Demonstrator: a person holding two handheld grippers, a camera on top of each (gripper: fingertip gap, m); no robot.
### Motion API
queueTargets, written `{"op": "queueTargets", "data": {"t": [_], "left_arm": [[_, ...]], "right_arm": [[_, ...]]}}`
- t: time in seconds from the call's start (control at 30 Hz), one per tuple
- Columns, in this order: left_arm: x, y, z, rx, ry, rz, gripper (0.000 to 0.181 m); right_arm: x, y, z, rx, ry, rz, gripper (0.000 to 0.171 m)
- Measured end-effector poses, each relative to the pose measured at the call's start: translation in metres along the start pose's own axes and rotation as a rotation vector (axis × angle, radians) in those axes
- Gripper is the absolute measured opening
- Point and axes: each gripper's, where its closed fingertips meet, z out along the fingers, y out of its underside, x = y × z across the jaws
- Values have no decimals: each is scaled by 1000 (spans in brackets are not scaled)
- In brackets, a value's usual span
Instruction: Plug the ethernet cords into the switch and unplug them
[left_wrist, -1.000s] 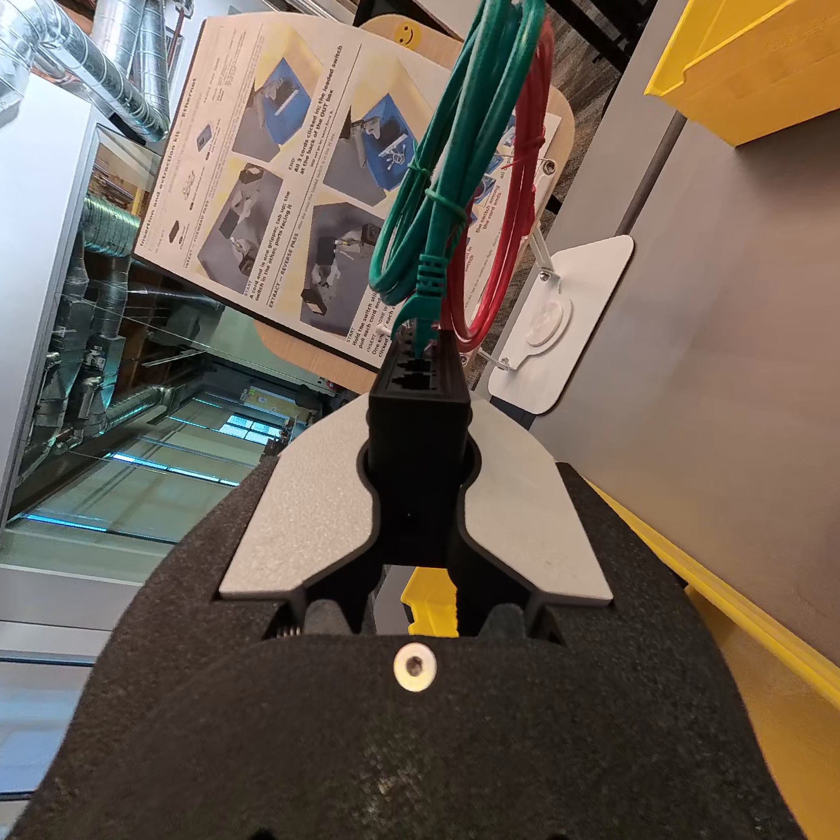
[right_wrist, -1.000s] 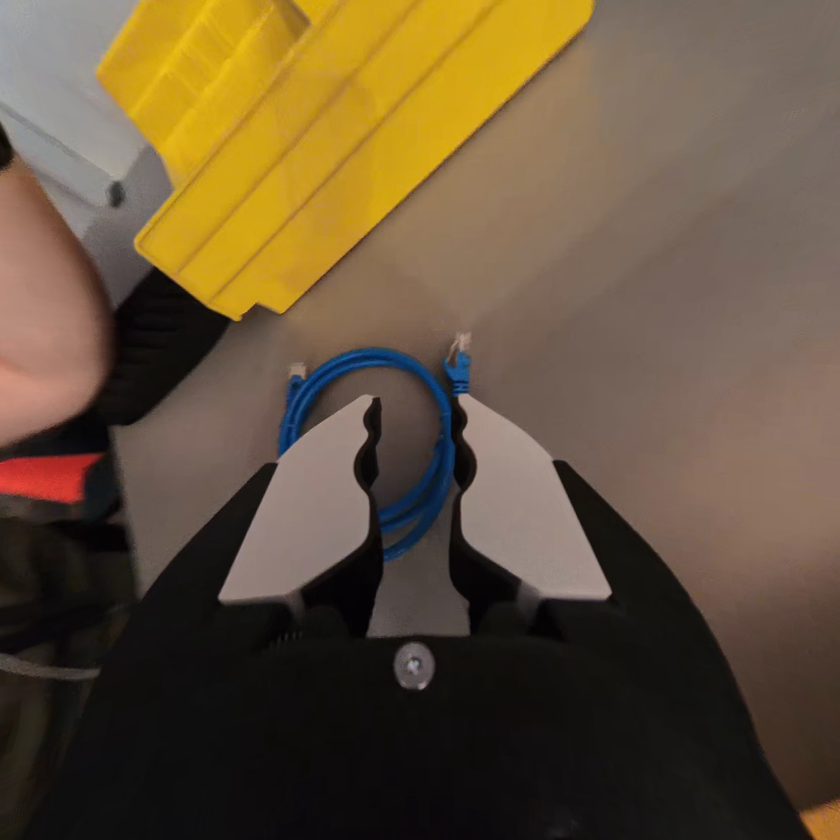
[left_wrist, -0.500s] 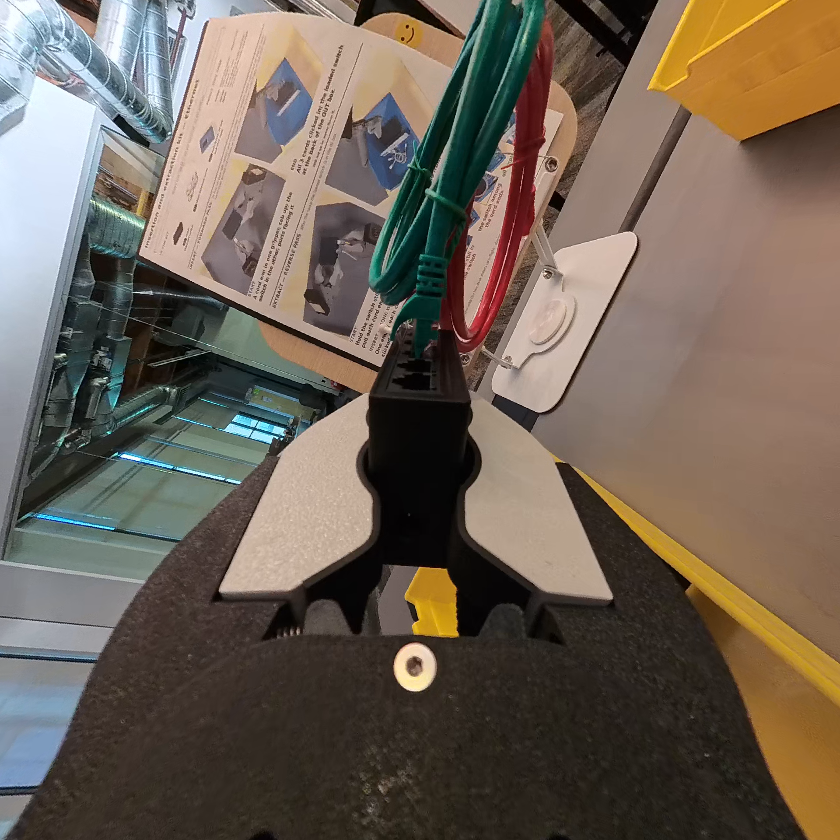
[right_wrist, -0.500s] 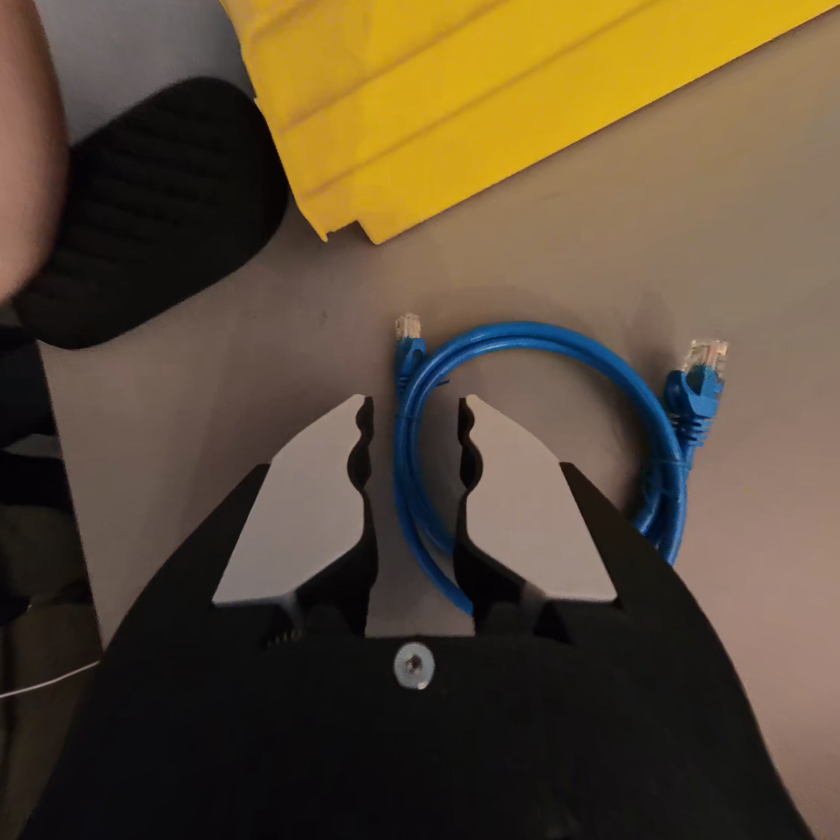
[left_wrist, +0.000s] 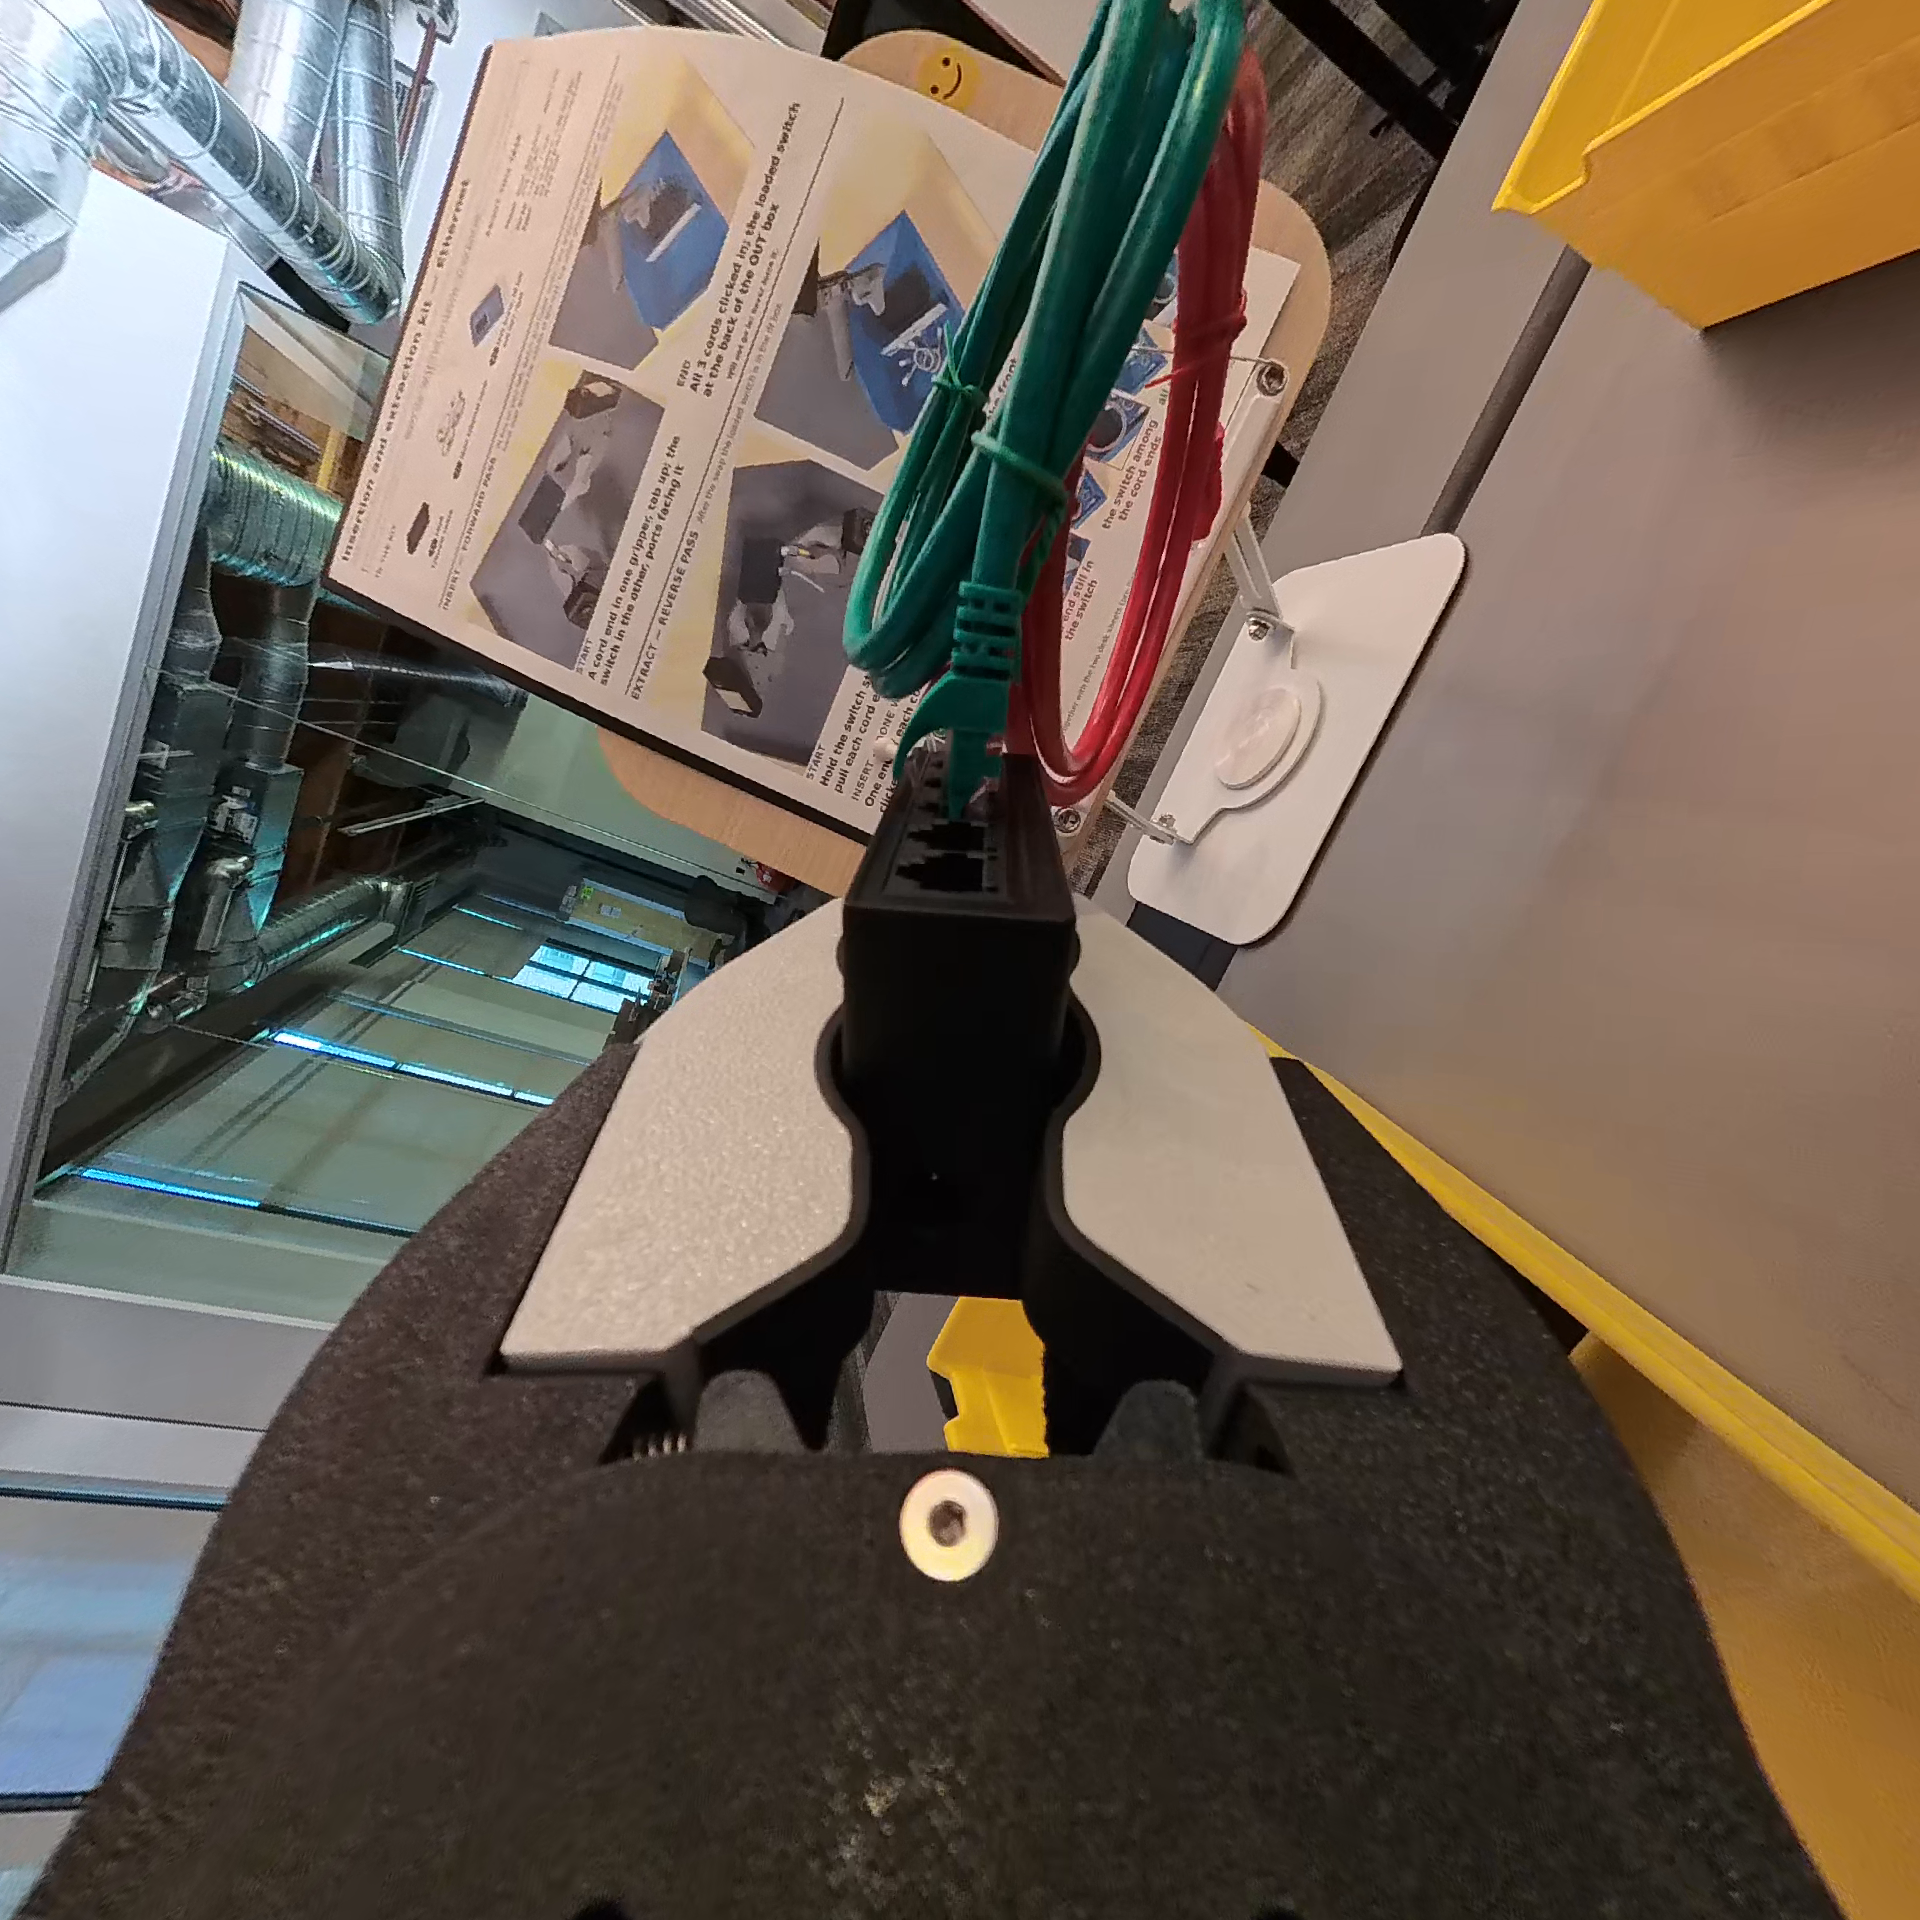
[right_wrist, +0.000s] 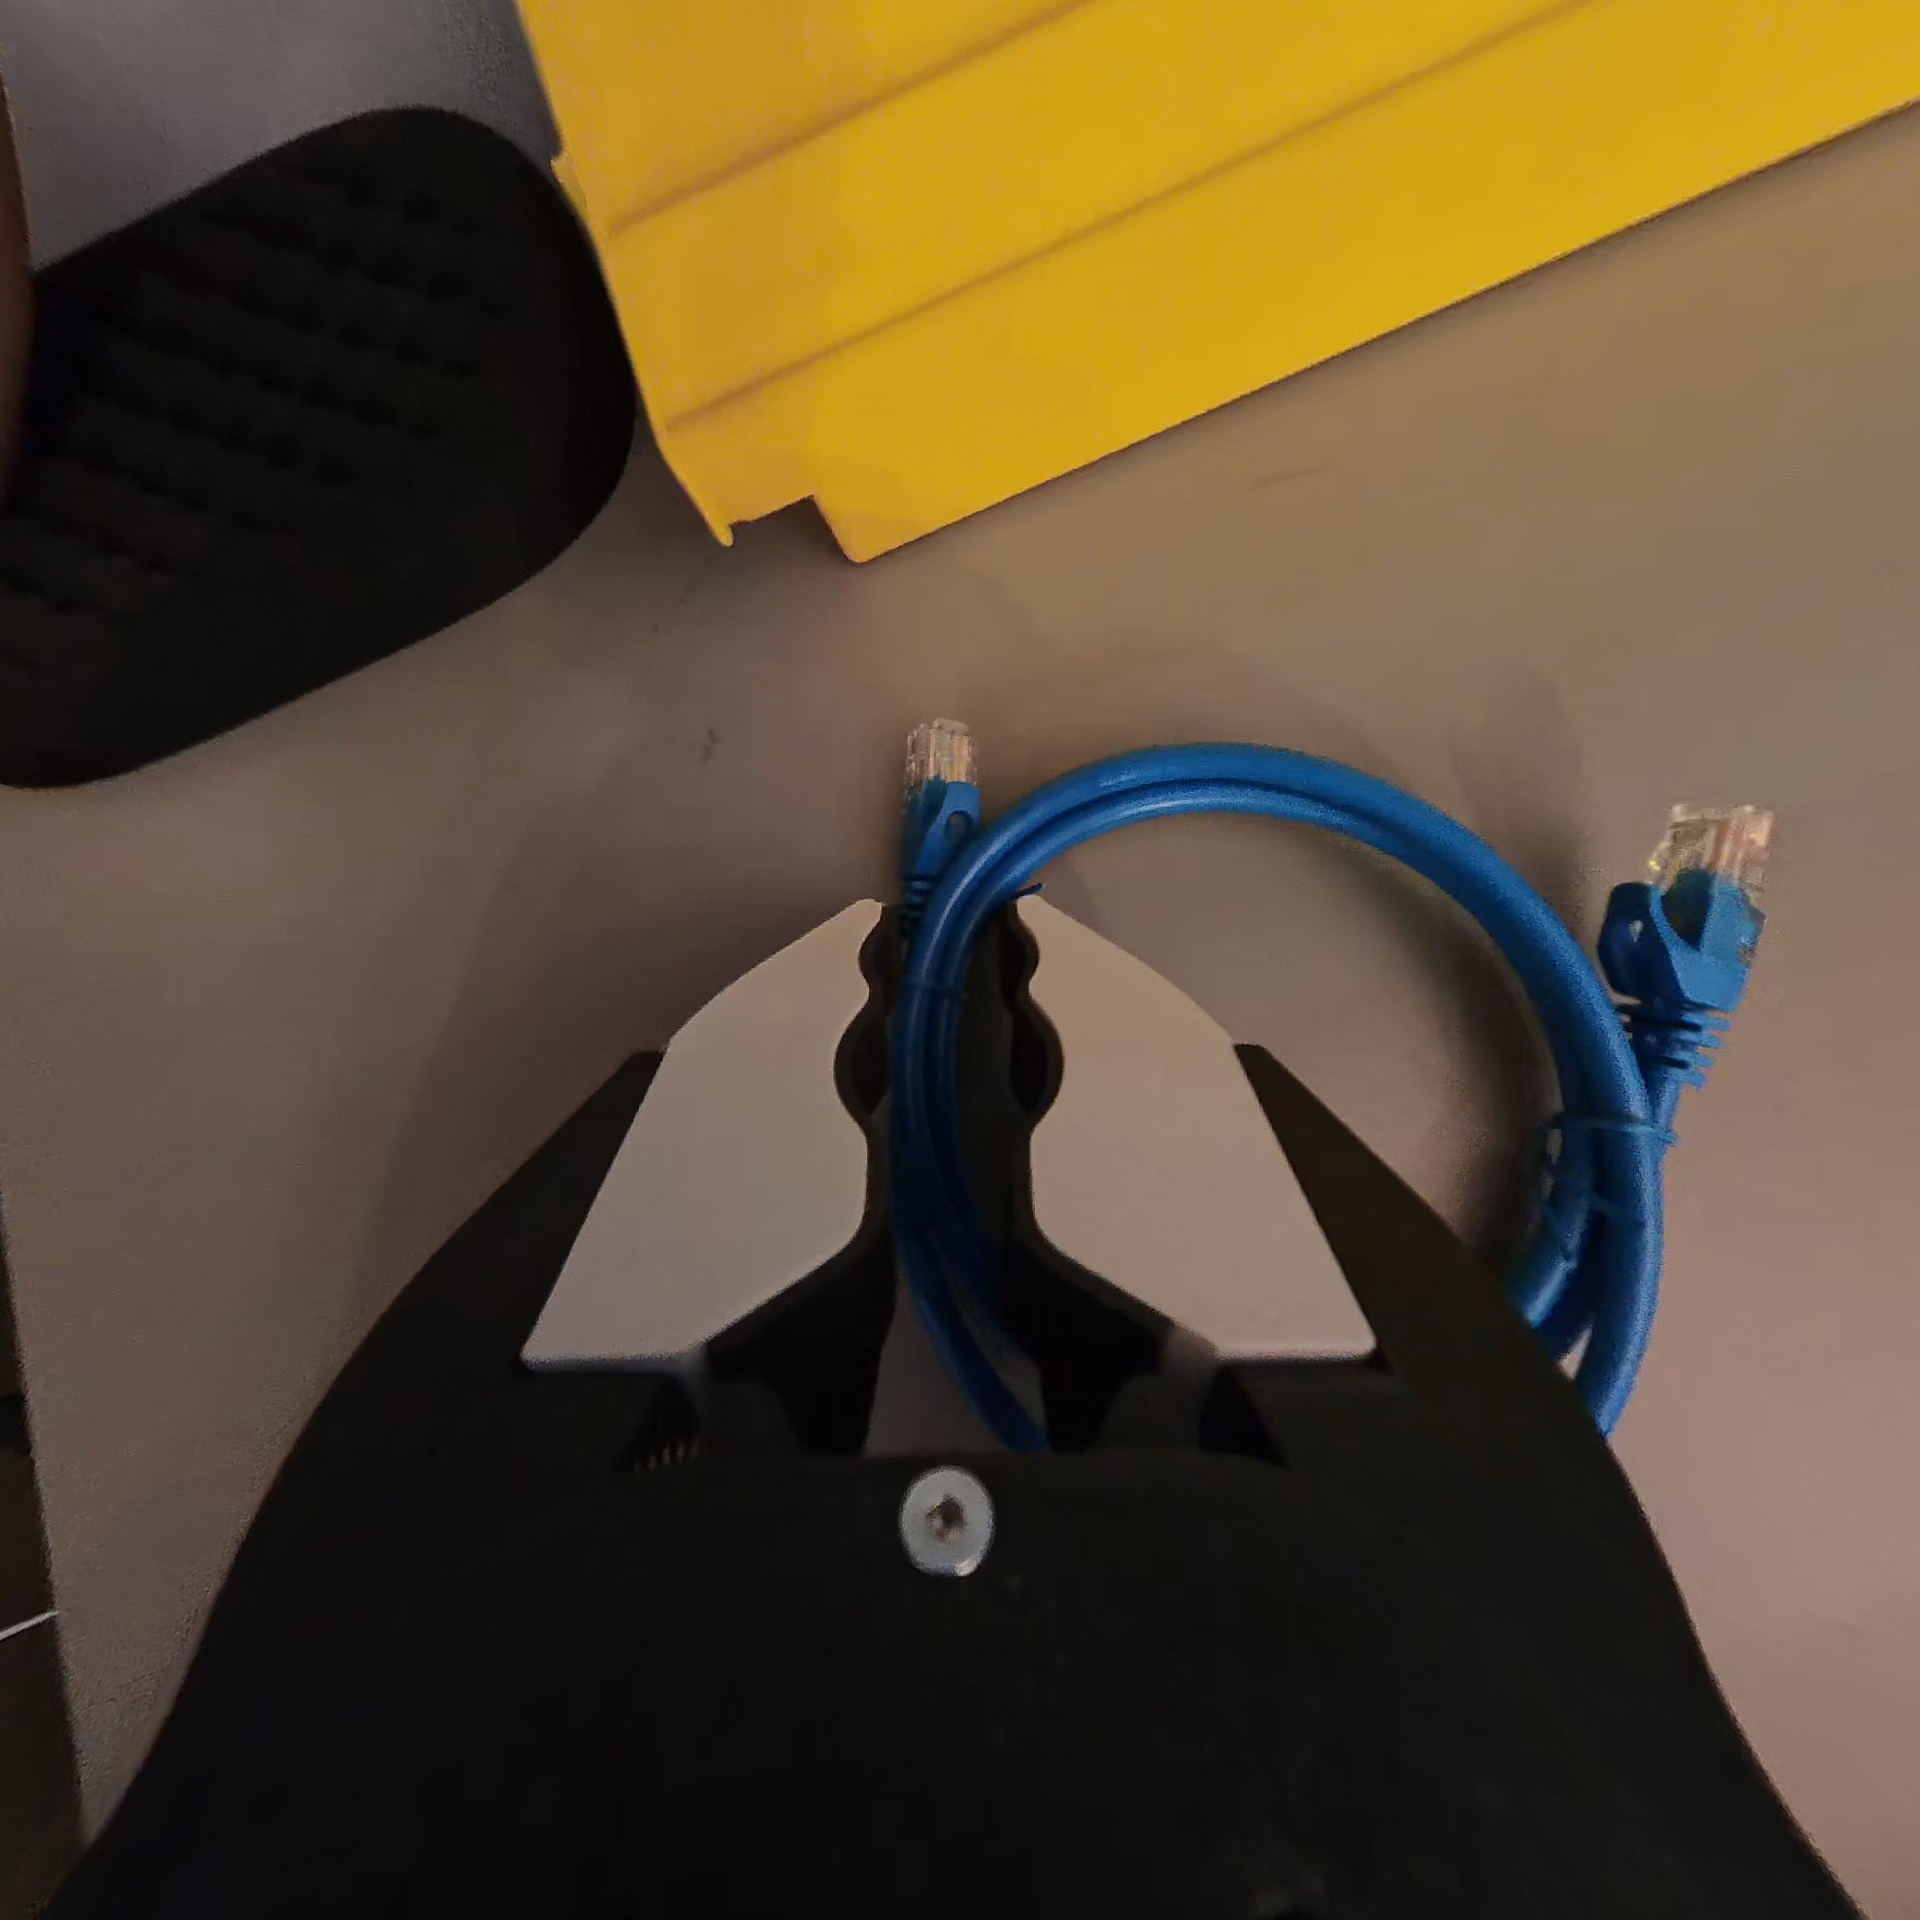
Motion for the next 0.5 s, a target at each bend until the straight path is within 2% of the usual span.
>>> {"op": "queueTargets", "data": {"t": [0.17, 0.27, 0.4, 0.5], "left_arm": [[0, 1, 0, -4, 2, -3, 30], [1, 3, 2, -5, 8, -6, 30], [5, 5, 6, -12, 15, -2, 30], [9, 6, 9, -13, 17, 6, 30]], "right_arm": [[-1, 0, 0, 26, 9, -73, 16], [7, 1, -10, 6, 143, -191, 16], [16, -17, -48, 51, 238, -226, 16], [38, -37, -93, 65, 325, -245, 16]]}}
